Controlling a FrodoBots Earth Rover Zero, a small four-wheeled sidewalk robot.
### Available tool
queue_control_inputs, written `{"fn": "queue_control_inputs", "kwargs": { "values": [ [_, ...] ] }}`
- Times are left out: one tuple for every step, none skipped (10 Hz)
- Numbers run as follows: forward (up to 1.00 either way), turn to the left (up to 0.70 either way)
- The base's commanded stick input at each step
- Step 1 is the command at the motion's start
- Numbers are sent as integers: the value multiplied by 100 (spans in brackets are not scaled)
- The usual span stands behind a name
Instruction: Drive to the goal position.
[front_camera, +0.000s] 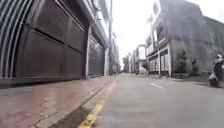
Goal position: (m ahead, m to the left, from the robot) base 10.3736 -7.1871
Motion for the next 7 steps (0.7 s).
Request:
{"fn": "queue_control_inputs", "kwargs": {
  "values": [
    [50,0],
    [50,0],
    [50,0],
    [50,0],
    [50,0],
    [50,0],
    [50,0]
  ]
}}
